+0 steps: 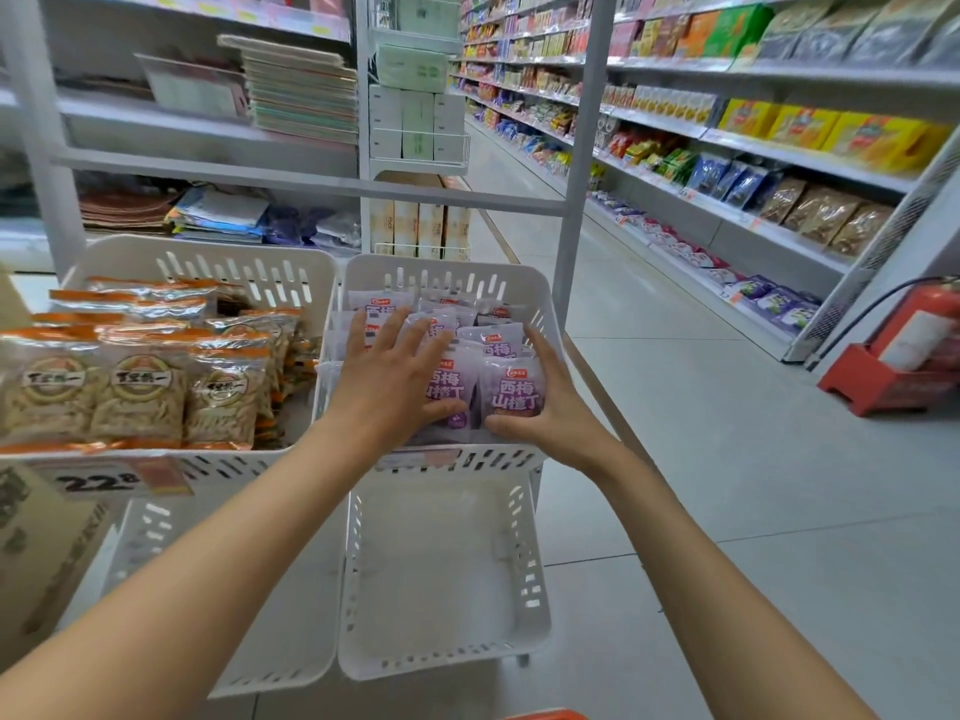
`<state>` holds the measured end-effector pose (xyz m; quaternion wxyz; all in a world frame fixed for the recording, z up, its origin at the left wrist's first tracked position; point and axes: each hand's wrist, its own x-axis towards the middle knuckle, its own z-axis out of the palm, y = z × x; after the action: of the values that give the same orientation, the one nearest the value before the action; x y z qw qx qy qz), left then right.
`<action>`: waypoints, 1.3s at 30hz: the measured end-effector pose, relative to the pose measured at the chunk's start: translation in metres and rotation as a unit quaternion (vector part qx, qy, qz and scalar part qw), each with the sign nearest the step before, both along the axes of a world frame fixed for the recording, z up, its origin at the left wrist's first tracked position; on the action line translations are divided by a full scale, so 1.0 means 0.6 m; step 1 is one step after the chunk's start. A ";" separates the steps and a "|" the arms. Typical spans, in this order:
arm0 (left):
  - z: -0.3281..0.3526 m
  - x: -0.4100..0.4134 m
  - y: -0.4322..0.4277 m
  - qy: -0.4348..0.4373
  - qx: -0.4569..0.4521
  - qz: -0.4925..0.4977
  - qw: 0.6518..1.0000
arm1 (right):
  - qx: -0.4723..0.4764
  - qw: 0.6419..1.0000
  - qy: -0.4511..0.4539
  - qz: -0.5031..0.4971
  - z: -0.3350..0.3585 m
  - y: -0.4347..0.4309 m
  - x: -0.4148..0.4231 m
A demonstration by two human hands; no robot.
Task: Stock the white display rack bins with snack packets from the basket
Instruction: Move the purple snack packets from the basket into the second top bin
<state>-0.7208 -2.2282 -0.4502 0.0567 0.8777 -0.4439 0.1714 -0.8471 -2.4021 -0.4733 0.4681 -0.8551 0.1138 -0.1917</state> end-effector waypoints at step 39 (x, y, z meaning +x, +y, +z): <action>-0.045 0.005 -0.018 -0.109 0.003 -0.005 0.994 | 0.141 0.990 0.018 0.007 0.015 -0.013 0.039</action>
<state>-0.7179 -2.2388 -0.4771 0.0061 0.8520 -0.4520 0.2641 -0.8236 -2.4097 -0.4642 0.5835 -0.7845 0.1421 -0.1545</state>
